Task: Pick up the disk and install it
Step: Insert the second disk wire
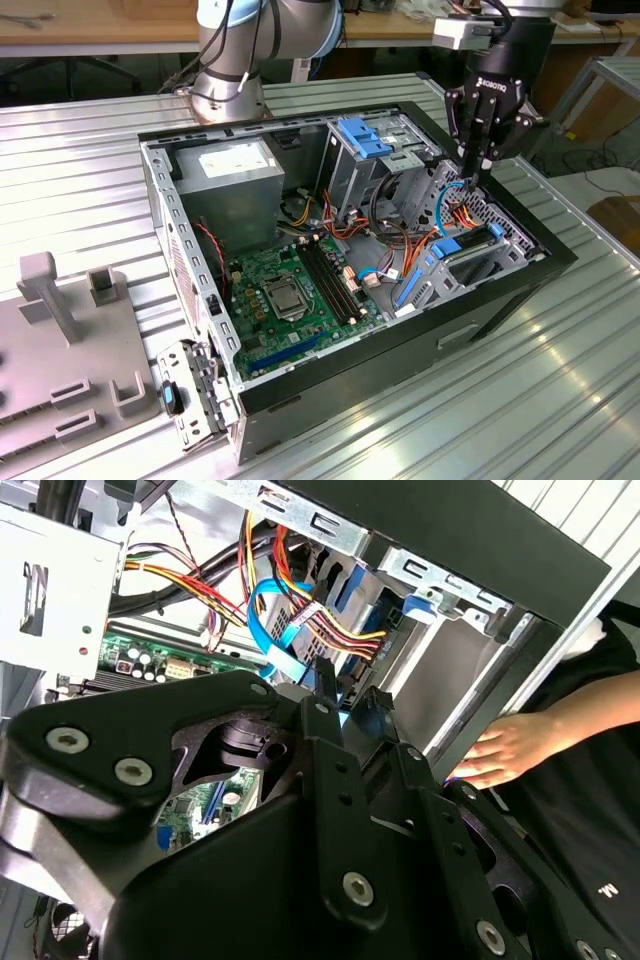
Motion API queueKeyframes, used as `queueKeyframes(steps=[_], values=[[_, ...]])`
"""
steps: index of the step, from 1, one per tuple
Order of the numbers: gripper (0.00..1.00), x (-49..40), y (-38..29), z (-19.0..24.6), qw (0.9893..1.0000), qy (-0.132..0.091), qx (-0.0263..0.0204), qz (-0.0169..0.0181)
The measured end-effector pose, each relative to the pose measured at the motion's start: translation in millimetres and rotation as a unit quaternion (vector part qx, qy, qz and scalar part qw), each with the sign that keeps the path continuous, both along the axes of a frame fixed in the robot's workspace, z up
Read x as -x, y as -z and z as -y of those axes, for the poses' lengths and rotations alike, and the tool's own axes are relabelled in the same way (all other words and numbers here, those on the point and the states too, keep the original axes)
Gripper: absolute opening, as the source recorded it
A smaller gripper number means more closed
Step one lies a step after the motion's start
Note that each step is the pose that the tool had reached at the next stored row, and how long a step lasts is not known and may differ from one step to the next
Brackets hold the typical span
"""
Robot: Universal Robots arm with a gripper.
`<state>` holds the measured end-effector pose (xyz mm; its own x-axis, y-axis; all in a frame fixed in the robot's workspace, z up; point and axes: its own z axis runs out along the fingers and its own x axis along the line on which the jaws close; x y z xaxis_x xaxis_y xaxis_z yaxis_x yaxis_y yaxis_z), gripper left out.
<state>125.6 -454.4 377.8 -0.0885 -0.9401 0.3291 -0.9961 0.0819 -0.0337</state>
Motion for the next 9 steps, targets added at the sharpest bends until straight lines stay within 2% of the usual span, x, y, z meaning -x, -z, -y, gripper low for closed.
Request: queueKeyframes(steps=[4,9], values=[[0.30,-0.3,0.6,0.0,1.0000,0.000,-0.0002,0.0000],[0.30,-1.8,2.4,-0.1,1.0000,0.000,-0.0001,-0.0023]])
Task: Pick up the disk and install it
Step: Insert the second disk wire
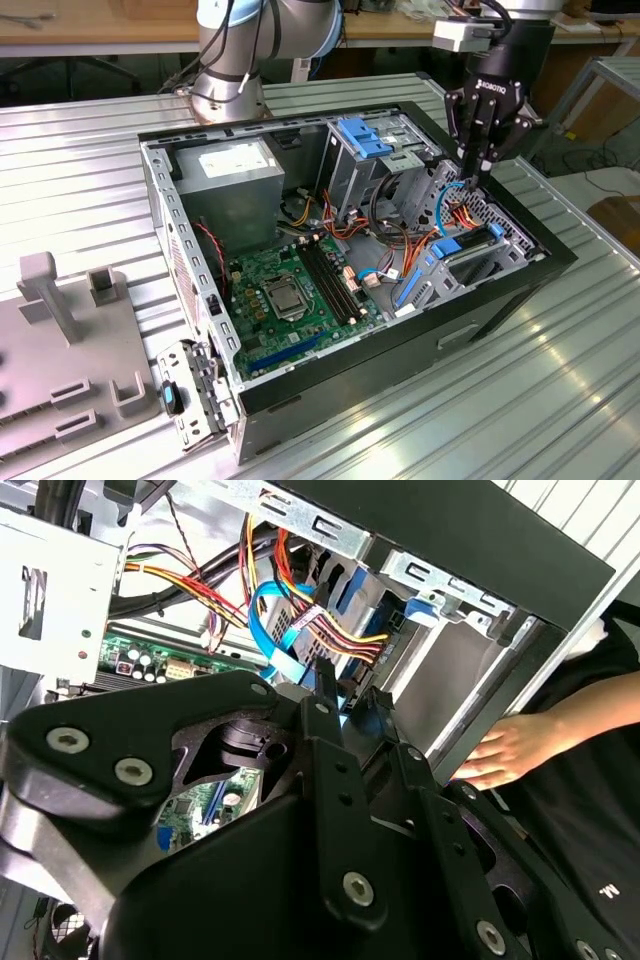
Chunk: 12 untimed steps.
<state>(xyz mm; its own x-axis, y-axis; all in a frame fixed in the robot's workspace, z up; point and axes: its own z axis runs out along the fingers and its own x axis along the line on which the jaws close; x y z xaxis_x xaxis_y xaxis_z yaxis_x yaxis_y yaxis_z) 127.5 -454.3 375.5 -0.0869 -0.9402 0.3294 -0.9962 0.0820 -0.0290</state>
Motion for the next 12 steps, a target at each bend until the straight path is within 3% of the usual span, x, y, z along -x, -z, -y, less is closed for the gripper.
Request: queueKeyframes(steps=[12], values=[[0.30,-3.7,0.2,0.0,1.0000,0.000,0.0000,-0.0009]])
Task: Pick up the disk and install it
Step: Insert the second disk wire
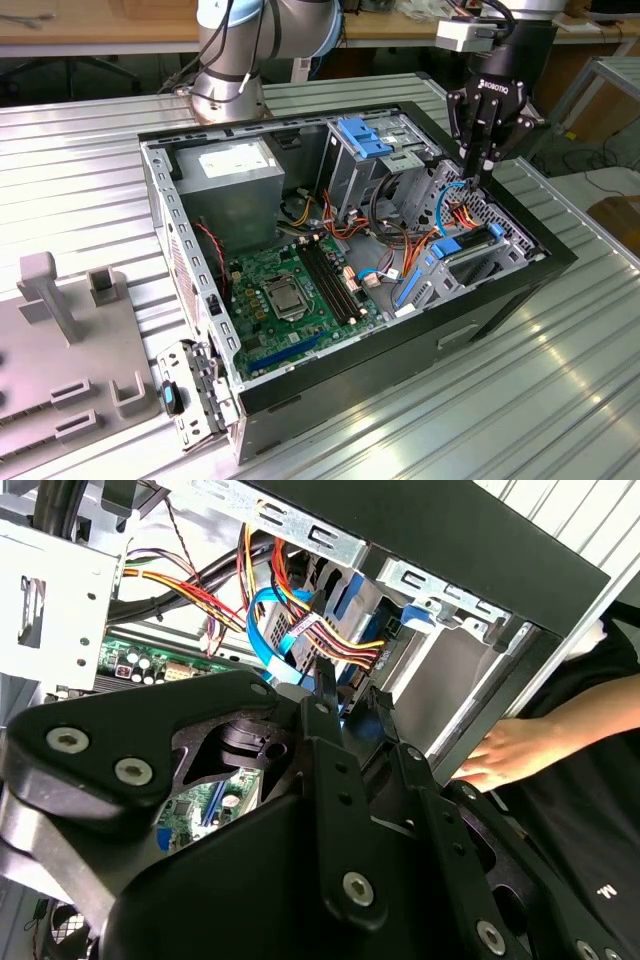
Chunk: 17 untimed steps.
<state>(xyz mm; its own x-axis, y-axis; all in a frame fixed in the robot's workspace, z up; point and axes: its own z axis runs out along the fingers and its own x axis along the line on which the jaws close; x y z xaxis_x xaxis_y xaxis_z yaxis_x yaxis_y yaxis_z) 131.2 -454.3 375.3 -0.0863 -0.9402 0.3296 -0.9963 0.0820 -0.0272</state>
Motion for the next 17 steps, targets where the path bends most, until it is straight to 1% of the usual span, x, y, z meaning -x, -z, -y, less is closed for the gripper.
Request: queueKeyframes(steps=[9,10,11,12,17], values=[[0.30,0.0,0.2,0.0,1.0000,0.000,0.0001,0.0000],[0.30,0.0,0.3,-0.1,0.9999,0.006,0.0078,0.0000],[0.30,3.3,1.5,-0.2,0.9999,0.006,0.0102,0.0000],[0.30,3.7,3.4,-0.2,0.9999,0.006,0.0102,-0.0001],[0.30,3.7,3.6,-0.2,0.9999,0.006,0.0102,-0.0001]])
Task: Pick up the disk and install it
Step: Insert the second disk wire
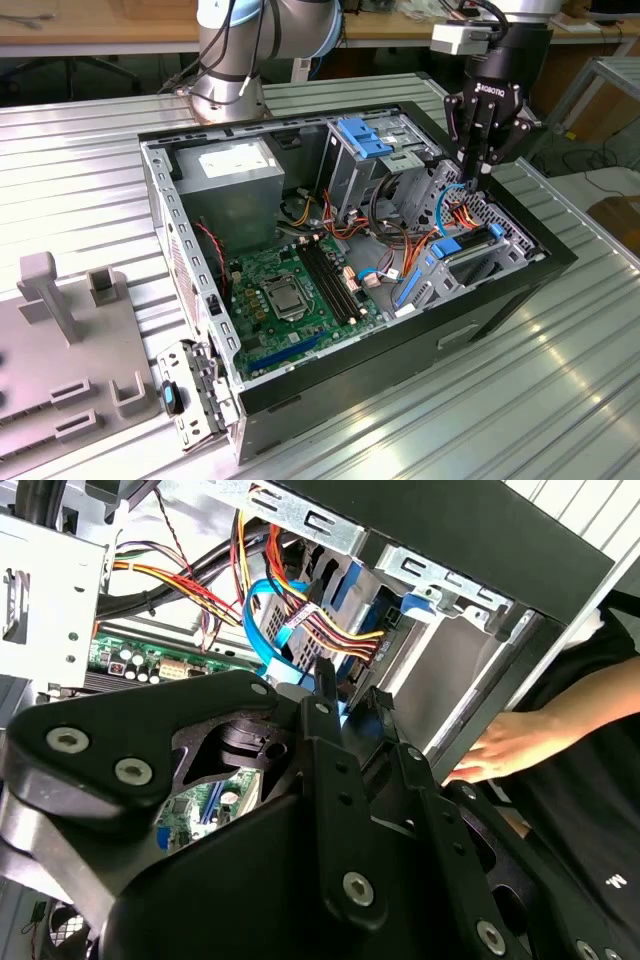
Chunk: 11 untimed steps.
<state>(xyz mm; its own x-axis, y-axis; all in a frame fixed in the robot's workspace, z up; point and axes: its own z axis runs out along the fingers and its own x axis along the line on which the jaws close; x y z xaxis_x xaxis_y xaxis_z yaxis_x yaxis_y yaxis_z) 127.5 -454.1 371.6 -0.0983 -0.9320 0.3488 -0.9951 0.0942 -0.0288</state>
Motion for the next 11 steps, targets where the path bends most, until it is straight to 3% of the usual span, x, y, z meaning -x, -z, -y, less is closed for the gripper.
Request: queueKeyframes(steps=[3,6,11], values=[[0.29,0.0,0.0,0.0,1.0000,0.000,0.0000,0.0000],[0.16,0.0,0.1,0.0,1.0000,0.000,0.0000,0.0000],[0.16,0.0,0.2,0.0,1.0000,0.000,0.0000,0.0000]])
